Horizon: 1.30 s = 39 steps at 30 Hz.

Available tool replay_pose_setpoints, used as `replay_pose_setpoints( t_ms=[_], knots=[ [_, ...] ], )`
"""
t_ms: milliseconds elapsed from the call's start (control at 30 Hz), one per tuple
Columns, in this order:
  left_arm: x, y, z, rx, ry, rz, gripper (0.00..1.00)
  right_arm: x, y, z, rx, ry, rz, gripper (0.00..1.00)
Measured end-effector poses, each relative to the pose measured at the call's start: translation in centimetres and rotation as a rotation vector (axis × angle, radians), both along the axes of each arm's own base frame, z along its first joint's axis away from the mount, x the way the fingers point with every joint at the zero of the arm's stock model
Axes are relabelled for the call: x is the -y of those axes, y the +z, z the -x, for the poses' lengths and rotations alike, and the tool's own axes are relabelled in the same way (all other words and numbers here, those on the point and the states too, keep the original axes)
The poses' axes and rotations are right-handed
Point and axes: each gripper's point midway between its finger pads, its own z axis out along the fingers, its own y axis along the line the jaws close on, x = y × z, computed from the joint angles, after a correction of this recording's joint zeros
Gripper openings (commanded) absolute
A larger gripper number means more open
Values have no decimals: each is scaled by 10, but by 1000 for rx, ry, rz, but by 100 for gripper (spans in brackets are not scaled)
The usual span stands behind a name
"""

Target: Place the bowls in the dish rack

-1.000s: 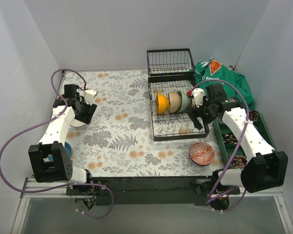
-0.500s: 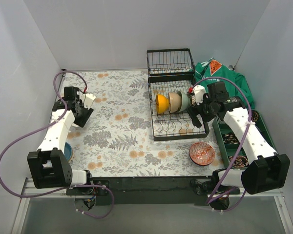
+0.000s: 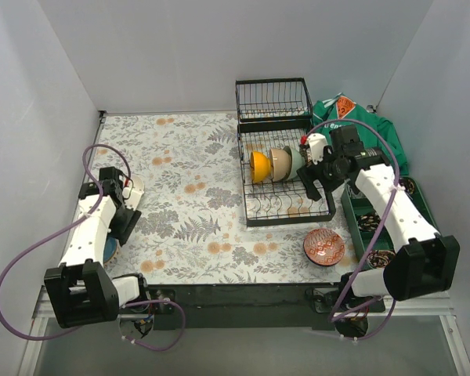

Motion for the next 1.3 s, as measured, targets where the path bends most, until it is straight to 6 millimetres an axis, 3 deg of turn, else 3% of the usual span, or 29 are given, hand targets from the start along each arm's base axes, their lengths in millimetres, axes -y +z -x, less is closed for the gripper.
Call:
replay_pose_setpoints(
  t_ms=[333, 700, 900, 1033, 1200, 1300],
  knots=[
    [2, -31, 6, -38, 60, 38, 44, -12, 21, -42, 11, -6, -13, 95],
    [-7, -46, 16, -41, 139, 55, 18, -13, 17, -37, -25, -22, -11, 95],
    [-3, -43, 16, -41, 144, 82, 15, -16, 16, -36, -30, -25, -13, 95],
    [0, -38, 14, -36, 143, 104, 20, -18, 13, -35, -40, -24, -8, 95],
    [3, -32, 11, -25, 149, 123, 12, -22, 3, -36, -70, -14, 9, 95],
    [4, -32, 11, -23, 151, 128, 16, -24, 0, -36, -77, -9, 14, 95]
  ],
)
